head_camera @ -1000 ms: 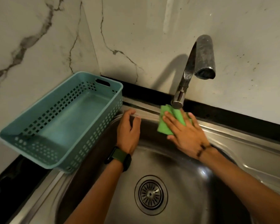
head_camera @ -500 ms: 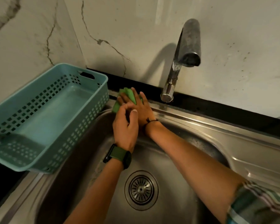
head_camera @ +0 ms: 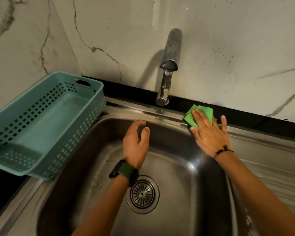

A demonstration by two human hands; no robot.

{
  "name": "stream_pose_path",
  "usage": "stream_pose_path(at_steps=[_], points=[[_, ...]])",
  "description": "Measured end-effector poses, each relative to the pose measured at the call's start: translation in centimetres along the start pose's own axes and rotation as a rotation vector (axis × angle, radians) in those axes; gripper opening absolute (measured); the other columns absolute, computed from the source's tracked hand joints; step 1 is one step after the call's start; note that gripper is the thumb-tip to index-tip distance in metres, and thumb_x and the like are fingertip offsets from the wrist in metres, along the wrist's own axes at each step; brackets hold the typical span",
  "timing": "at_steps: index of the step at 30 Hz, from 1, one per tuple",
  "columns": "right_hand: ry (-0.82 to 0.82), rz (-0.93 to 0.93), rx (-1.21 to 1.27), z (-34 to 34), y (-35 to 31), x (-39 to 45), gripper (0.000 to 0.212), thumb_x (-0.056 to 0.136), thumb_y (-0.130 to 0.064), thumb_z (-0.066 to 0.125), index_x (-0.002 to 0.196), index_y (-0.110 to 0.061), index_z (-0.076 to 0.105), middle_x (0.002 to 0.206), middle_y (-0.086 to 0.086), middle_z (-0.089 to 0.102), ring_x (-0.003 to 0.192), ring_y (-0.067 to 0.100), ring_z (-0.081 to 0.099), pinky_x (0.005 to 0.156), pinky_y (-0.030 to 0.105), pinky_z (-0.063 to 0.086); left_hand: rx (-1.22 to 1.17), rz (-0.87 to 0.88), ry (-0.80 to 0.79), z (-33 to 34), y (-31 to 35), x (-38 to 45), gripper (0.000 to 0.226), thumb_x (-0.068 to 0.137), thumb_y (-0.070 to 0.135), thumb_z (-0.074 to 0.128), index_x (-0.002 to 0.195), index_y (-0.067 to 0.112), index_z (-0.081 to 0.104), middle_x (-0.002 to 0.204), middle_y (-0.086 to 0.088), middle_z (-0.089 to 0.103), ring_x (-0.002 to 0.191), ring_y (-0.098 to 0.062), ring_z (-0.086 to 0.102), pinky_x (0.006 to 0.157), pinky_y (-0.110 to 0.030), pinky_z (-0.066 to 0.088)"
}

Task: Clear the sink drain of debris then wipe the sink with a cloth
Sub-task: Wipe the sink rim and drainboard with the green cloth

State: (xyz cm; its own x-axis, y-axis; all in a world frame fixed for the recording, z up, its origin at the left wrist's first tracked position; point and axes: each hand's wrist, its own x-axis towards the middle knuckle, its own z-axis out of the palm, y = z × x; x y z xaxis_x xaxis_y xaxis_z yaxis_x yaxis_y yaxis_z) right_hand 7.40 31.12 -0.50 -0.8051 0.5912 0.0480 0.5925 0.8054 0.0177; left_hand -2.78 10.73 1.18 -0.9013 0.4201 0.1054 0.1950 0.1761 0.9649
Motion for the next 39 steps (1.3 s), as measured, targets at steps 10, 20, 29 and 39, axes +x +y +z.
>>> stream_pose_path(at_steps=[10,20,29,39], points=[[-0.019,-0.154,0.081,-0.6,-4.9,5.1,0.055,0.096,-0.041,0.027,0.147,-0.026,0.013,0.157,-0.007,0.015,0.146,0.031,0.003,0.114,0.054,-0.007,-0.088,0.041,-0.051,7.8,2.7,1.2,0.017,0.093,0.024,0.039,0.101,0.022,0.053,0.09,0.009,0.059,0.08,0.001,0.055,0.071,-0.013,0.045],[-0.081,0.614,0.142,-2.1,15.4,-2.7,0.051,0.097,-0.038,0.027,0.146,-0.029,0.019,0.158,-0.009,0.011,0.144,0.039,-0.001,0.113,0.06,-0.003,-0.027,0.085,-0.167,10.6,4.4,0.4,0.023,0.096,0.02,0.039,0.111,0.012,0.055,0.091,0.002,0.055,0.085,-0.012,0.051,0.083,-0.029,0.044],[0.044,0.107,0.132,0.1,1.1,1.3,0.055,0.097,-0.033,0.032,0.147,-0.017,0.018,0.158,0.007,0.01,0.144,0.036,-0.012,0.115,0.05,-0.008,-0.073,0.046,-0.13,12.7,4.4,-0.5,0.022,0.096,0.016,0.037,0.106,0.012,0.056,0.105,0.003,0.057,0.097,-0.014,0.054,0.083,-0.023,0.043],[-0.035,-0.276,-0.012,-1.3,6.2,-3.6,0.056,0.094,-0.029,0.041,0.146,-0.023,0.021,0.157,-0.002,0.016,0.146,0.022,-0.007,0.117,0.041,-0.006,-0.057,0.07,-0.151,11.9,4.5,-1.3,0.02,0.095,0.014,0.038,0.105,0.012,0.055,0.101,-0.006,0.056,0.085,-0.011,0.05,0.072,-0.019,0.04]])
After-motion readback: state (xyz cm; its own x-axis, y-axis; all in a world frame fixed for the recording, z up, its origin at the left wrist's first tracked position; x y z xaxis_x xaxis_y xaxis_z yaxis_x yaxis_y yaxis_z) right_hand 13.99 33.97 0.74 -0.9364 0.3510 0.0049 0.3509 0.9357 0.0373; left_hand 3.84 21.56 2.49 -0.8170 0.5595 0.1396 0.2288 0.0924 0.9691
